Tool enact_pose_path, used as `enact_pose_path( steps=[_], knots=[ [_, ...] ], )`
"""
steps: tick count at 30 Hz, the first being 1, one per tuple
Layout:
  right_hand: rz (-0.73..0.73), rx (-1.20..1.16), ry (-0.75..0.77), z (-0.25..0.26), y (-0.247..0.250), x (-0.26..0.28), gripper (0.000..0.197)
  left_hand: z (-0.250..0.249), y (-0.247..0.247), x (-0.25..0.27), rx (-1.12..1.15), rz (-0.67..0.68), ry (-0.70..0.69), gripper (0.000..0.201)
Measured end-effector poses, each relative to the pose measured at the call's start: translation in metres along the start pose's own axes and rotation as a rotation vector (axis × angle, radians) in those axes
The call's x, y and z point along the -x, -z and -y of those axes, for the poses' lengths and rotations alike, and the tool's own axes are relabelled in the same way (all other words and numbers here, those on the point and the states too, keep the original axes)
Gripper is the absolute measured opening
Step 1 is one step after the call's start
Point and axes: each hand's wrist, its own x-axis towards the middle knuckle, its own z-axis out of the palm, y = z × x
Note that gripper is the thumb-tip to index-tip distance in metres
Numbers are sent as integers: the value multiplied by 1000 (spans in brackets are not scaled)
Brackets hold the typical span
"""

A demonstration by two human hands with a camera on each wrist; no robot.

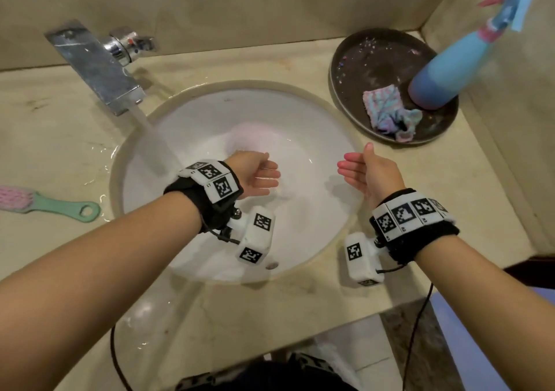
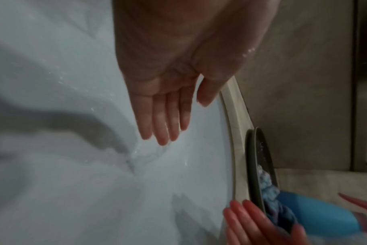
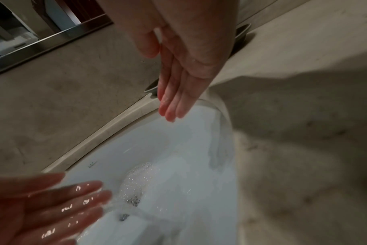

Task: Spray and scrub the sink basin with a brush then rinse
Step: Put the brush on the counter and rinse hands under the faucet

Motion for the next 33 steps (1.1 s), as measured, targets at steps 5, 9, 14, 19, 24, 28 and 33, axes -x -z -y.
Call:
enact_pose_path(
  steps=[5, 9, 14, 19, 24, 28, 33],
  knots=[
    [7, -2, -7, -2, 6, 1, 47, 4, 19, -3, 13, -145, -12, 31],
    [7, 13, -2, 0, 6, 0, 47, 3, 43, 3, 58, -216, -38, 29],
    [33, 18, 2, 8, -2, 0, 47, 3, 77, 20, 182, -274, -76, 28],
    [100, 44, 4, 19, -15, 0, 46, 10, 107, 41, 311, -359, -115, 28],
    [155, 63, 16, 29, -28, 3, 47, 16, 131, 57, 470, -440, -157, 28],
    [184, 87, 37, 32, -34, 5, 46, 22, 140, 66, 591, -466, -174, 27],
    [215, 94, 45, 34, -36, 6, 45, 32, 145, 76, 680, -468, -195, 25]
  ],
)
